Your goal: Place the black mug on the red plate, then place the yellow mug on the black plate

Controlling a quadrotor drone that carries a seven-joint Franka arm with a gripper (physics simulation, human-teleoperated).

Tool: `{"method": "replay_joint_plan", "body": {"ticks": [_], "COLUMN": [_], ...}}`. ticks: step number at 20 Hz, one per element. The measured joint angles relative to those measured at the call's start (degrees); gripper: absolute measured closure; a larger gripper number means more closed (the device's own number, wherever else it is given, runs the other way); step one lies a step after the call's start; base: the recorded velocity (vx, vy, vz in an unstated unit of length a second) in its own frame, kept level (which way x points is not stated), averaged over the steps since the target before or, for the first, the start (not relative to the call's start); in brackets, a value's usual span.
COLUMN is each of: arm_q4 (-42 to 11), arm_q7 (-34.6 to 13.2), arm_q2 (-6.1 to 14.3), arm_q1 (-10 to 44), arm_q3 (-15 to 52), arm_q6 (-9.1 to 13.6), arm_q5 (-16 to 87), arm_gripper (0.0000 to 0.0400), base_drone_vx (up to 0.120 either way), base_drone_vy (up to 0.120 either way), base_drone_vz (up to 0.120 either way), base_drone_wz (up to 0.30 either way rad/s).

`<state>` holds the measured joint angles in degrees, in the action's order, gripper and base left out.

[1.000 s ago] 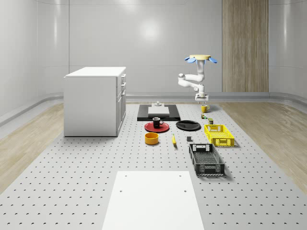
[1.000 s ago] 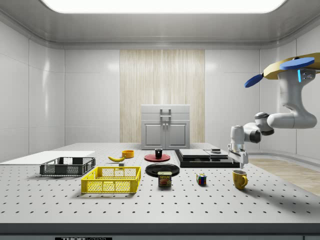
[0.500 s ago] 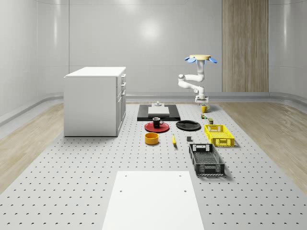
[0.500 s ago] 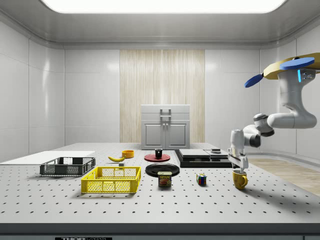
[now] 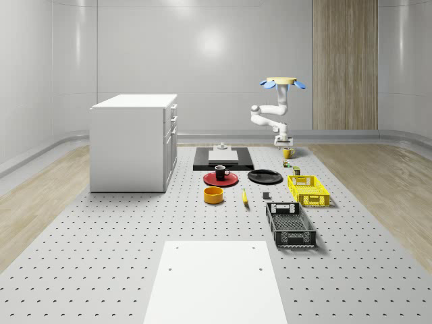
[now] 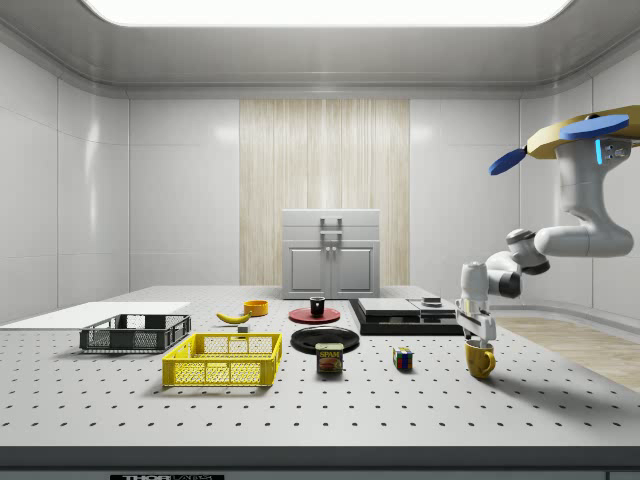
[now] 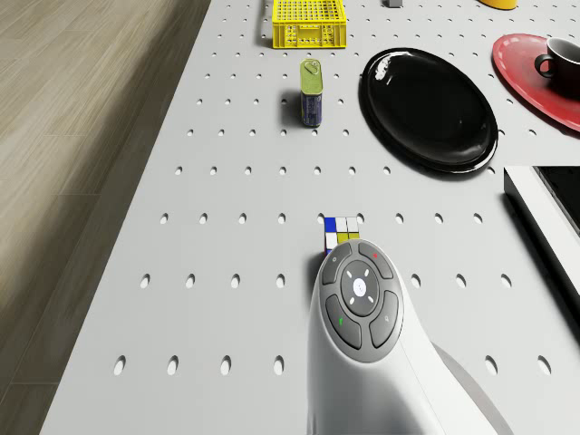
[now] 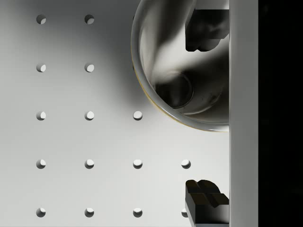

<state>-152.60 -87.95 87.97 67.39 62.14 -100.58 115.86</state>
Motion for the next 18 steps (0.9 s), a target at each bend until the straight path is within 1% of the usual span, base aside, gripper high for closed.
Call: {"method": "replay_joint_plan", "body": {"ticks": [17,18], "arm_q4": [1.78,1.81], "arm_q7": [0.41,0.42], "arm_q2": [-1.38,-1.41], "arm_q1": [1.26,1.29], "arm_q3": [0.73,0.75], "arm_q6": [0.78,0.81], "arm_q5": [-0.36,-0.36], "arm_gripper": [0.0000,0.0023], "base_drone_vx": [0.000,0.000], "base_drone_vy": [0.000,0.000], "base_drone_vz": [0.000,0.000], "base_drone_wz": [0.000,0.000]}}
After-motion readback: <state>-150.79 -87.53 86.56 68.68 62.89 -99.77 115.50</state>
